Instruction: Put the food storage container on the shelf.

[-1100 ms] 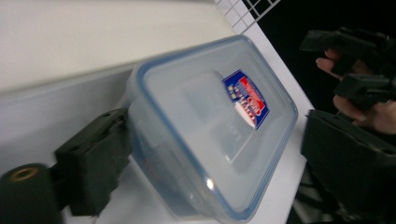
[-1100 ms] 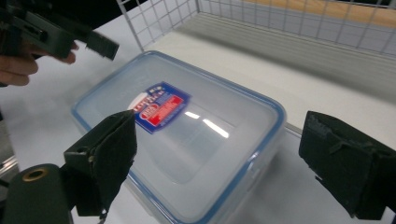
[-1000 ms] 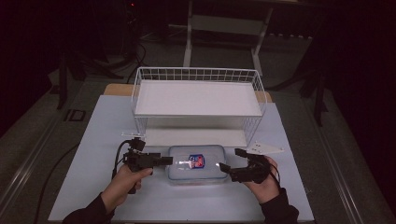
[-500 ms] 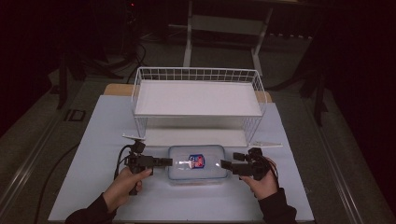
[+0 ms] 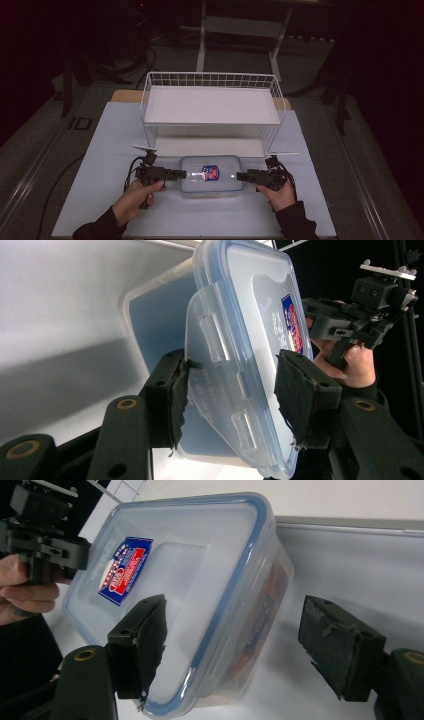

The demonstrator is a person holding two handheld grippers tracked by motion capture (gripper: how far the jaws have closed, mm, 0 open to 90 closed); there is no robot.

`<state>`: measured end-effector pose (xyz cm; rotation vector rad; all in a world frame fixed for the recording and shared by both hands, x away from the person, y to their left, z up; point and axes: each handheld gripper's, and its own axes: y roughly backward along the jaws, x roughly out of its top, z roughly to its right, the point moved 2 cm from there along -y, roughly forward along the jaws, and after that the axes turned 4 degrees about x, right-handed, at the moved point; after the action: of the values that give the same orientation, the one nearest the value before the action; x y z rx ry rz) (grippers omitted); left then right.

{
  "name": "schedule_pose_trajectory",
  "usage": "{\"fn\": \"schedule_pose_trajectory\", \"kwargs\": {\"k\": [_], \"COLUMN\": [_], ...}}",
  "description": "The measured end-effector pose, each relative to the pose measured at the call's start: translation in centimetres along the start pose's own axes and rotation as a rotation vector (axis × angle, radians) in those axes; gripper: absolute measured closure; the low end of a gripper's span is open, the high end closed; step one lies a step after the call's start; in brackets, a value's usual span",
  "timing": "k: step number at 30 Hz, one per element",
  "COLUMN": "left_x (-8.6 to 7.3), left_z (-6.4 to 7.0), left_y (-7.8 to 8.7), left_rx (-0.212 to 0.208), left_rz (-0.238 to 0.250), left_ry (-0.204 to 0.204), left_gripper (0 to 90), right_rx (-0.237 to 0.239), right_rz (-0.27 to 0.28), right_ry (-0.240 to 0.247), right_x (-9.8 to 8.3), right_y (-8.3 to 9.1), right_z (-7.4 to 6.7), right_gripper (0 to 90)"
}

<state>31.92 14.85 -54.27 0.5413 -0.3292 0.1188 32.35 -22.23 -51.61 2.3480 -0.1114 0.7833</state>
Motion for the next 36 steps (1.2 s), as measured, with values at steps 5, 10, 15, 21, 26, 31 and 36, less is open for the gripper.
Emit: {"fn": "schedule_pose_trajectory", "kwargs": {"k": [5,10,15,21,26,31,36], "left_x": [-0.1,-0.2,-0.6,-0.9,-1.1,-1.4,-1.7], "left_z": [0.0,0.1,0.6,0.8,1.1,1.2,1.4], "left_y": [0.2,0.5,1.1,1.3,1.4,1.4,1.5], "left_rx": [-0.003,-0.020,-0.035,-0.040,-0.028,-0.023,-0.017], "left_rz": [0.004,-0.001,-0.003,0.003,0.009,0.026,0.031], "left_ry": [-0.030,-0.067,-0.137,-0.165,-0.186,-0.194,-0.225], "left_gripper": [48.6,51.6,54.1,55.5,55.6,55.5,55.6], "right_rx": [0.011,0.011,0.052,0.104,0.118,0.136,0.132], "right_rz": [-0.006,-0.011,-0.011,-0.031,-0.041,-0.027,-0.047], "right_ry": [-0.012,-0.012,-0.029,-0.030,-0.022,-0.031,-0.013], "right_x": [-0.2,-0.4,-0.5,-0.5,-0.7,-0.8,-0.9], "right_y": [0.2,0.3,0.6,0.6,0.7,1.7,1.5], "right_z": [0.0,0.0,0.0,-0.3,-0.5,-0.3,-0.6], "right_gripper": [29.0,32.2,38.2,46.3,49.8,67.7,61.0]}}
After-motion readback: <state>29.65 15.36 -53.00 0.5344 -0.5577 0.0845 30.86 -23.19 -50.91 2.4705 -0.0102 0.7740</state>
